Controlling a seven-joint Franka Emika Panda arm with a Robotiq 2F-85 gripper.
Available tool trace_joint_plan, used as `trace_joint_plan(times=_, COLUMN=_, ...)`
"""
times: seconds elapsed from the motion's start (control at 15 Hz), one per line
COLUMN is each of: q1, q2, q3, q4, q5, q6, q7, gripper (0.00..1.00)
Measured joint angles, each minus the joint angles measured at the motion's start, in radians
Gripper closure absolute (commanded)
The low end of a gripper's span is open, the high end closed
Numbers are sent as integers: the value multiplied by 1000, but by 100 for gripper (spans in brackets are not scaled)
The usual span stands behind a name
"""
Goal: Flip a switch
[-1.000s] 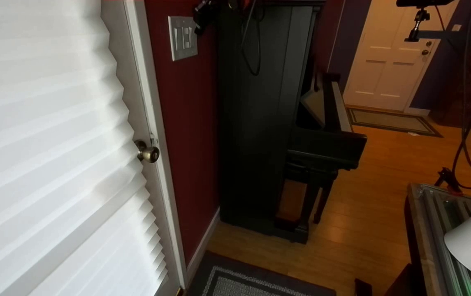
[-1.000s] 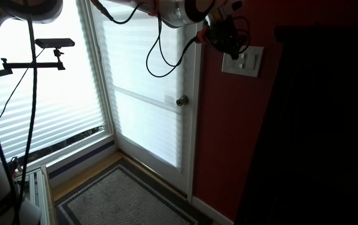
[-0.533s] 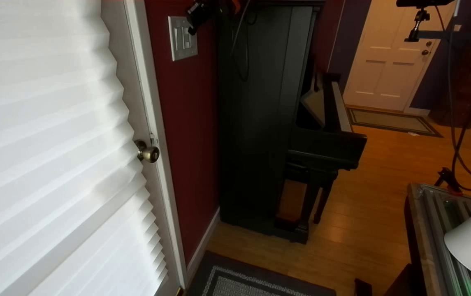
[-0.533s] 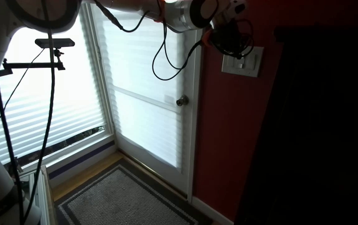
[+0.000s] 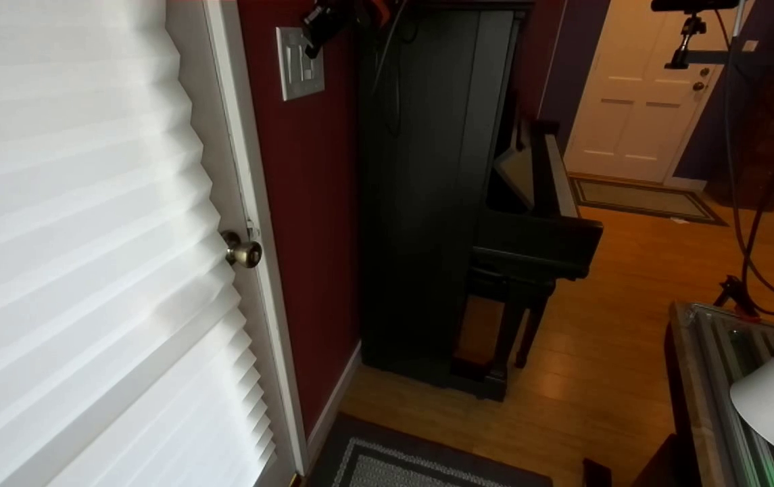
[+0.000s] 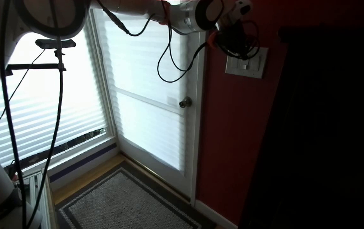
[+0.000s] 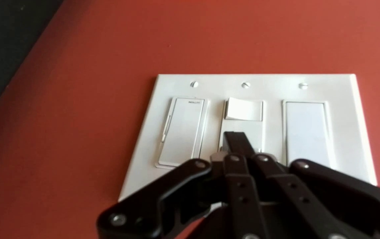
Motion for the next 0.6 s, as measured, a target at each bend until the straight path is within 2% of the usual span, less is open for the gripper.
trace_joint_plan(times=0.6, q1=0, q2=1, q3=0, q4=1, q5=0, q6=0, q7=-6, gripper=100)
